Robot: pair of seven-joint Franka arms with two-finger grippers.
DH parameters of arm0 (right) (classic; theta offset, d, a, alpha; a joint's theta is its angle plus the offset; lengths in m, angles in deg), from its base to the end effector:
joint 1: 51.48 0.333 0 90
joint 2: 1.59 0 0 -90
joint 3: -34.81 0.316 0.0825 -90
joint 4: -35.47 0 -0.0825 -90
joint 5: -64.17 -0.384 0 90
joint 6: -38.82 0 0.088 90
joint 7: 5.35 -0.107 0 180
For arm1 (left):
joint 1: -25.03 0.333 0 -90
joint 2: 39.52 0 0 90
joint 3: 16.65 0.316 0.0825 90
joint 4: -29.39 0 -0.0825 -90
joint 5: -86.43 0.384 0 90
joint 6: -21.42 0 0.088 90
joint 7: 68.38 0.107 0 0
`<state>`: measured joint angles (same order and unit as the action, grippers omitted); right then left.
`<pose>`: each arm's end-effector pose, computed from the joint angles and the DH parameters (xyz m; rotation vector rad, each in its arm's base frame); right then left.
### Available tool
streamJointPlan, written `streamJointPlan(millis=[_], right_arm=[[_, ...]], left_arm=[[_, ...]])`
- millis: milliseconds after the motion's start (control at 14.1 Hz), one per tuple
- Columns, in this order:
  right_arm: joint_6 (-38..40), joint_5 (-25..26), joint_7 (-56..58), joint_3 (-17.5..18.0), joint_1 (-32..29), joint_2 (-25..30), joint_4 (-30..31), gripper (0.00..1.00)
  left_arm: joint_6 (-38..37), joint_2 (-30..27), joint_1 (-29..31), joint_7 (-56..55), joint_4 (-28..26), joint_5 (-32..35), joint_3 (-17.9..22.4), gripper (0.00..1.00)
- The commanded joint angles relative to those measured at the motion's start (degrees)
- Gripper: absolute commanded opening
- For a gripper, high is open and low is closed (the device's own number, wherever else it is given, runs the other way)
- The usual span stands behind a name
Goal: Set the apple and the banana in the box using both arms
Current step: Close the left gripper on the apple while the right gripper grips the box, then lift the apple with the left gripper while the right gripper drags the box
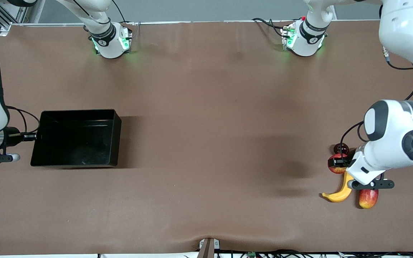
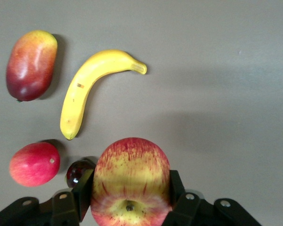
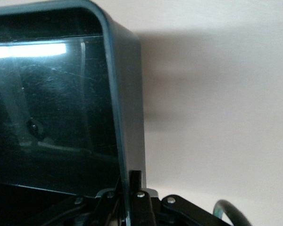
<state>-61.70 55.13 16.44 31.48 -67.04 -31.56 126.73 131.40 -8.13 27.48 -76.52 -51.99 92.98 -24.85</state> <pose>0.6166 -0.1917 0.3068 -2.8747 0.0058 0.4305 0.7024 -0.0445 0.3790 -3.1041 -0.0301 0.0600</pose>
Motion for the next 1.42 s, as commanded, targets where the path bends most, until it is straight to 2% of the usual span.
streamJointPlan(millis=[0,567,780,1063,1346], right_arm=[[4.8,-3.6,-5.6,0.1,5.4,1.6,-1.9,0.0],[4.2,-12.8,-27.5,0.0,21.5,1.7,-2.6,0.0],[0.8,-14.5,-28.3,0.0,26.8,1.3,-2.6,0.0],[-6.0,-15.6,-29.4,0.0,34.0,0.4,-2.6,0.0],[-13.6,-15.9,-38.6,0.0,41.4,-3.0,-2.6,0.0]], left_arm=[[-2.3,-3.9,-0.2,-0.6,-1.1,0.4,-0.1,0.0],[-9.4,-9.1,-0.1,-0.7,-1.3,0.0,-1.4,0.0],[-11.7,-11.3,0.0,-1.4,-1.3,0.0,-4.5,0.0],[-16.7,-13.5,0.0,-9.1,-1.5,0.0,-9.9,0.0],[-18.1,-13.9,0.0,-15.8,-1.6,0.0,-16.8,0.0]])
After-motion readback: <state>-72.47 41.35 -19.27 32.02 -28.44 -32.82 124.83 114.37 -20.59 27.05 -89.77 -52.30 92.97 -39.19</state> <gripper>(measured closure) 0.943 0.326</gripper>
